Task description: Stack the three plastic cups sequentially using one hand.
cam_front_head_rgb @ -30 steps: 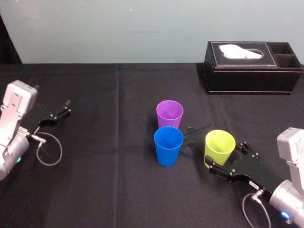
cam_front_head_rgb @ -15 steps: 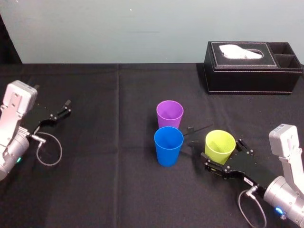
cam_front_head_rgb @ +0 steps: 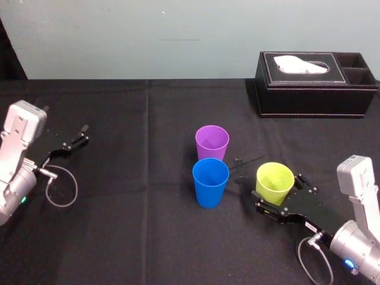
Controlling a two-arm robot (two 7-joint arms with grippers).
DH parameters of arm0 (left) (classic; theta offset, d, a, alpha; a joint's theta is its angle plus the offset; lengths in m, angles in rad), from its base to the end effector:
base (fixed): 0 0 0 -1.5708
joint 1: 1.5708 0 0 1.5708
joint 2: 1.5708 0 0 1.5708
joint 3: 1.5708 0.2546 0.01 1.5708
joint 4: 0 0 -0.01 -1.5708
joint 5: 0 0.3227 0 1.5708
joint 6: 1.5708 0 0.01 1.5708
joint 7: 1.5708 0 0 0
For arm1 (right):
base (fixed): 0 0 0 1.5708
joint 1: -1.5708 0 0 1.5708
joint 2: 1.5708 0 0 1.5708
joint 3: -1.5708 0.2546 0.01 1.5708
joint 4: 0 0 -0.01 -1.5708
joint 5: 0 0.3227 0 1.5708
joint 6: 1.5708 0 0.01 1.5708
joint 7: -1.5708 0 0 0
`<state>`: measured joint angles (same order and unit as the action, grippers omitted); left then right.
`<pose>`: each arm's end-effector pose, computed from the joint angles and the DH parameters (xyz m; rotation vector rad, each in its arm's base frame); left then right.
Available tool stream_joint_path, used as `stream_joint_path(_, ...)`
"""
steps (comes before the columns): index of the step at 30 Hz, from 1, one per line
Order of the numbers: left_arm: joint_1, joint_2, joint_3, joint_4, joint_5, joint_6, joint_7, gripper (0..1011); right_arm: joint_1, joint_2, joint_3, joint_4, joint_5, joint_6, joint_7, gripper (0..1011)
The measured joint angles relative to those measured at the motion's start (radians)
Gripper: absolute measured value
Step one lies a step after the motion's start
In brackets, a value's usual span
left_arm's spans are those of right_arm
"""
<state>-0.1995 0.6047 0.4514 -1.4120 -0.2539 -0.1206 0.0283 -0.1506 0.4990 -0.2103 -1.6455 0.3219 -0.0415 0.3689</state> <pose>0.3654 0.0589 -0.2764 0.3044 -0.2851 1.2479 0.2945 -0.0519 -0.2918 -0.1980 0.0202 -0.9601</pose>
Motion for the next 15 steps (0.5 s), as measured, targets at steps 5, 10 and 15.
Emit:
stream_joint_path(5, 0.0, 0.0, 0.0, 0.0, 0.0, 0.0, 0.0, 1012, 0.0, 0.0, 0.0, 0.0, 0.001, -0.001, 0.0, 883)
stream_joint_path(10, 0.0, 0.0, 0.0, 0.0, 0.0, 0.0, 0.0, 1011, -0.001, 0.001, 0.0, -0.001, 0.001, -0.001, 0.0, 756)
stream_joint_path(15, 0.0, 0.0, 0.0, 0.0, 0.0, 0.0, 0.0, 1011, -0.001, 0.001, 0.0, -0.001, 0.002, -0.002, -0.001, 731)
